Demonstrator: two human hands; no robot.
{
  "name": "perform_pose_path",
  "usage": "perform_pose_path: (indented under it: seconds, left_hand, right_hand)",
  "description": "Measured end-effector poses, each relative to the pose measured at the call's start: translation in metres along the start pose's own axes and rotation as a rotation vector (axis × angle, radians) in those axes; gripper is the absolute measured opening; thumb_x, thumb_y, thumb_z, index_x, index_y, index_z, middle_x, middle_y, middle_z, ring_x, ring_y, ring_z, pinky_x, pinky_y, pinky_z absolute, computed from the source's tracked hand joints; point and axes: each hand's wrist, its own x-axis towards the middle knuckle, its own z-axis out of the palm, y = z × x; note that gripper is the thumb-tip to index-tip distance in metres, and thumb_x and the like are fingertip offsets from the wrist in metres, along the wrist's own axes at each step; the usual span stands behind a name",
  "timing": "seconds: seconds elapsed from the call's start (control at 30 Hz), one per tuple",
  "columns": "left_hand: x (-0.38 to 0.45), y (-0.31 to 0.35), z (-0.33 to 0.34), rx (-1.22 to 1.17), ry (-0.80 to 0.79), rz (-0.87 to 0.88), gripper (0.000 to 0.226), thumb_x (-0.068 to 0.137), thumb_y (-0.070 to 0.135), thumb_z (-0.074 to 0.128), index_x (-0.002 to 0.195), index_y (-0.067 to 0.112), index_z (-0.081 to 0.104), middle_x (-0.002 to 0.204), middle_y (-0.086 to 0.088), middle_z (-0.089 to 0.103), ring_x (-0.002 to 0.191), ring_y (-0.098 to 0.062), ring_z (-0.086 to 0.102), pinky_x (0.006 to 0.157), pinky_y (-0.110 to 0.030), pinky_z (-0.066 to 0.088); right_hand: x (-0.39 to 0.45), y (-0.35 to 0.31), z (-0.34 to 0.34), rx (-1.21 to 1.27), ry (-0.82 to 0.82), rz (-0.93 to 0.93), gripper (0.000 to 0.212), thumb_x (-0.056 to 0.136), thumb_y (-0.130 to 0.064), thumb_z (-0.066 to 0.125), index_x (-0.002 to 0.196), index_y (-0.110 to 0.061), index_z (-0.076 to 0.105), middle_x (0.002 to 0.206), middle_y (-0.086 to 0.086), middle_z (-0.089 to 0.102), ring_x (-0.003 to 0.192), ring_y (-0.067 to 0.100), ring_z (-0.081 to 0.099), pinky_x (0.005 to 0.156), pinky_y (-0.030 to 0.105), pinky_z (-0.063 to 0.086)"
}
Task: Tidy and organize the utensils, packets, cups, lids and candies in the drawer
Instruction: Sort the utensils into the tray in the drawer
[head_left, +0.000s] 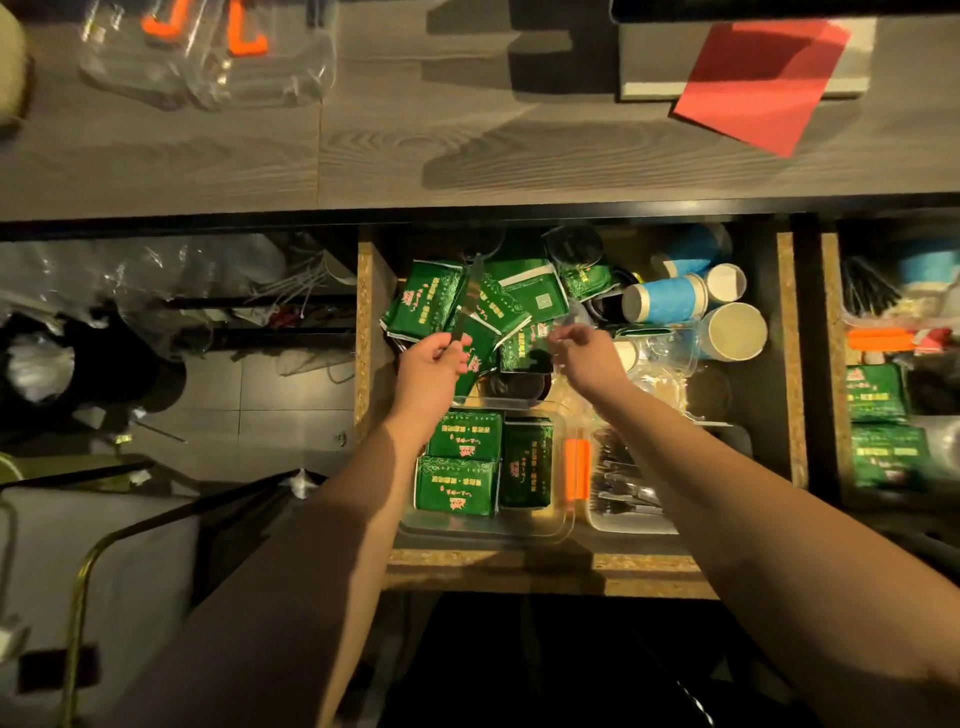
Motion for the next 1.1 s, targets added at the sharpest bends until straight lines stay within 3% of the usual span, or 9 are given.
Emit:
perform_pose_path:
  seconds: [0.07, 0.13, 0.27, 0.37, 0.47, 0.63, 0.8, 0.93, 1.1]
  left_hand:
    - [-0.001, 0.006, 0.003, -0.031, -0.032, -0.012, 0.022, 0.105, 0.013, 0.046, 0.121, 0.012, 0.061, 0.097, -0.003, 0.068, 0.084, -0.012, 0.066, 0.072, -0.018, 0.056]
    - [-0.006, 0.014, 0.008, -0.093, -0.041, -0.015, 0.018, 0.105, 0.012, 0.046, 0.117, 0.013, 0.06, 0.097, -0.007, 0.072, 0.085, -0.015, 0.071, 0.077, -0.023, 0.059]
    - [-0.029, 0.027, 0.025, -0.168, -0.085, -0.033, 0.017, 0.099, 0.02, 0.059, 0.11, 0.012, 0.068, 0.105, 0.003, 0.073, 0.095, -0.01, 0.067, 0.078, -0.019, 0.05]
    - [-0.053, 0.024, 0.048, -0.169, -0.142, -0.079, 0.014, 0.096, 0.02, 0.065, 0.105, 0.012, 0.072, 0.091, 0.001, 0.072, 0.077, -0.011, 0.062, 0.071, -0.021, 0.048]
    - [-0.077, 0.018, 0.069, -0.169, -0.232, -0.096, 0.011, 0.096, 0.014, 0.064, 0.102, 0.009, 0.072, 0.078, -0.003, 0.067, 0.066, -0.012, 0.06, 0.065, -0.023, 0.051]
    - [-0.096, 0.017, 0.088, -0.226, -0.183, -0.073, 0.01, 0.091, 0.008, 0.069, 0.095, 0.017, 0.068, 0.091, -0.003, 0.073, 0.076, -0.014, 0.067, 0.065, -0.025, 0.056]
    - [-0.106, 0.003, 0.121, 0.092, -0.26, -0.022, 0.02, 0.086, 0.001, 0.071, 0.081, 0.02, 0.065, 0.084, -0.002, 0.07, 0.071, -0.015, 0.066, 0.062, -0.026, 0.056]
    - [-0.108, -0.018, 0.144, 0.345, -0.239, 0.046, 0.012, 0.081, 0.011, 0.078, 0.08, 0.022, 0.073, 0.074, 0.006, 0.068, 0.071, -0.013, 0.064, 0.073, -0.03, 0.055]
    - [-0.116, -0.028, 0.163, 0.506, -0.221, 0.117, 0.01, 0.085, 0.01, 0.075, 0.093, 0.015, 0.077, 0.081, 0.004, 0.07, 0.076, -0.008, 0.063, 0.081, -0.027, 0.055]
  right_hand:
    - [0.0, 0.007, -0.016, 0.075, 0.1, 0.002, 0.019, 0.1, -0.006, 0.043, 0.093, -0.011, 0.061, 0.09, 0.007, 0.063, 0.082, 0.026, 0.057, 0.074, 0.038, 0.051]
    - [-0.007, 0.007, -0.027, 0.139, 0.101, -0.026, 0.019, 0.1, -0.008, 0.045, 0.104, -0.002, 0.062, 0.086, 0.006, 0.062, 0.082, 0.025, 0.058, 0.071, 0.034, 0.051]
    - [-0.038, 0.002, -0.035, 0.101, -0.239, -0.118, 0.023, 0.101, -0.016, 0.048, 0.115, -0.006, 0.062, 0.103, 0.008, 0.069, 0.091, 0.022, 0.066, 0.08, 0.029, 0.054]
    - [-0.066, 0.012, -0.032, 0.078, -0.408, -0.184, 0.018, 0.1, -0.017, 0.054, 0.11, -0.007, 0.065, 0.102, 0.011, 0.07, 0.094, 0.021, 0.067, 0.086, 0.031, 0.054]
    - [-0.09, 0.032, -0.044, 0.161, -0.363, -0.185, 0.015, 0.1, -0.009, 0.052, 0.1, 0.003, 0.062, 0.086, 0.011, 0.066, 0.078, 0.019, 0.062, 0.074, 0.031, 0.051]
    - [-0.115, 0.083, -0.096, 0.098, -0.356, -0.008, 0.02, 0.103, -0.012, 0.047, 0.096, 0.003, 0.058, 0.077, 0.01, 0.05, 0.072, 0.022, 0.044, 0.067, 0.03, 0.039]
    - [-0.117, 0.113, -0.136, -0.206, -0.187, 0.027, 0.021, 0.101, -0.014, 0.045, 0.095, -0.004, 0.063, 0.073, -0.001, 0.055, 0.068, 0.015, 0.048, 0.064, 0.029, 0.037]
    - [-0.105, 0.127, -0.149, -0.414, -0.108, 0.023, 0.016, 0.098, -0.016, 0.052, 0.103, -0.015, 0.067, 0.091, 0.001, 0.067, 0.086, 0.017, 0.061, 0.073, 0.031, 0.045]
    - [-0.098, 0.138, -0.162, -0.574, -0.142, 0.072, 0.022, 0.099, -0.022, 0.053, 0.117, -0.016, 0.065, 0.112, 0.004, 0.068, 0.103, 0.024, 0.062, 0.089, 0.037, 0.05]
